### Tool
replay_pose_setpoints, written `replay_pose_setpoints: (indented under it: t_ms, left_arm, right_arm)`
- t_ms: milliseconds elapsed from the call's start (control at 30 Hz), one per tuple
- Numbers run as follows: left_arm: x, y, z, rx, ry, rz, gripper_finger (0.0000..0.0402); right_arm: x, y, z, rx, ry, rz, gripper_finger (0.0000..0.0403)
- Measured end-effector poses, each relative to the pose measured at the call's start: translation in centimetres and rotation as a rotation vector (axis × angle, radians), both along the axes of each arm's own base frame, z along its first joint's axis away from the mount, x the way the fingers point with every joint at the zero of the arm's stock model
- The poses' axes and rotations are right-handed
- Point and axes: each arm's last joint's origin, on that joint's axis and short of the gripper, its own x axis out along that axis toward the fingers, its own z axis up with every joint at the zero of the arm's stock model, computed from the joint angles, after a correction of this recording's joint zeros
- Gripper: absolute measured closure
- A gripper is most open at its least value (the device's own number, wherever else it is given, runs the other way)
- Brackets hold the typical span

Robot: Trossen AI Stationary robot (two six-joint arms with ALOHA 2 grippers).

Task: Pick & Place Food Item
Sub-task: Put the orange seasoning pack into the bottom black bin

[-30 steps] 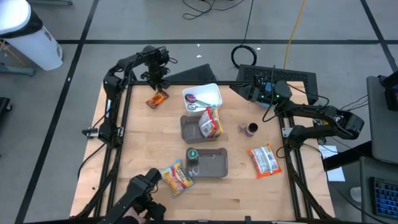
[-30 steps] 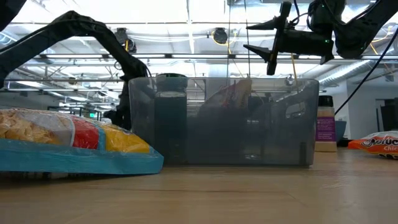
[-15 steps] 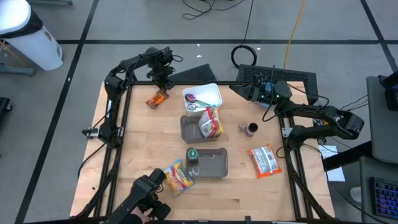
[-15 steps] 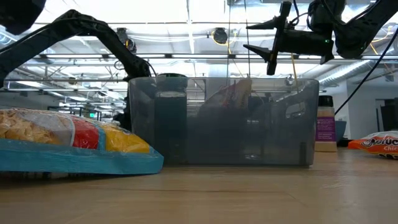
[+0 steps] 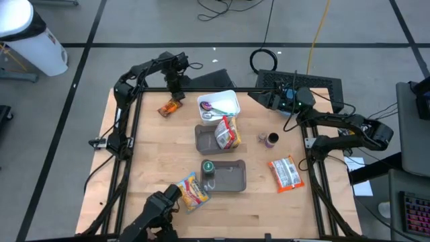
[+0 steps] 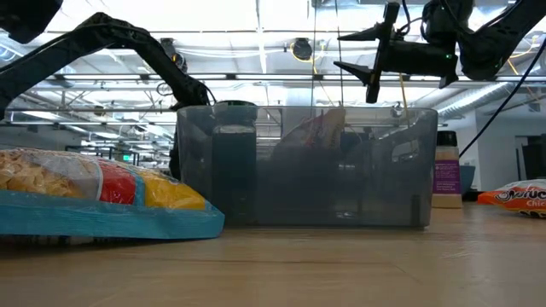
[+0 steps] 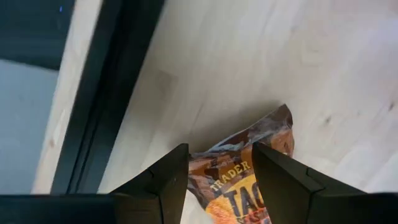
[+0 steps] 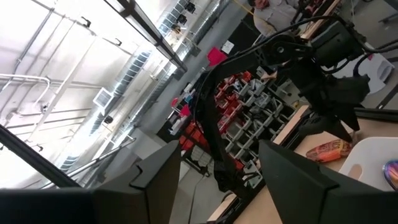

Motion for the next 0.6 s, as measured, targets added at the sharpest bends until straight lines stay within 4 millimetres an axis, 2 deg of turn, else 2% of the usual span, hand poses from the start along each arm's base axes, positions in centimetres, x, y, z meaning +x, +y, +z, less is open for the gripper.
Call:
replay_pose_setpoints:
  t_ms: [167, 433, 600]
  left_arm:
    - [0.4, -0.2, 0.1, 0.008, -0.025, -0.105, 0.0218]
    - [1.8, 0.5, 2.2, 0.095, -0.1, -0.184, 0.0218]
    - [2.2, 0.6, 2.7, 0.123, -0.169, -0.318, 0.0218]
  right_arm:
    - [0.1, -0.1, -0.4, 0.026, 0.033, 0.002, 0.0192]
    - [0.2, 0.0, -0.6, 0.016, 0.064, 0.024, 0.0192]
    - [0.2, 0.0, -0.7, 0.015, 0.071, 0.041, 0.0192]
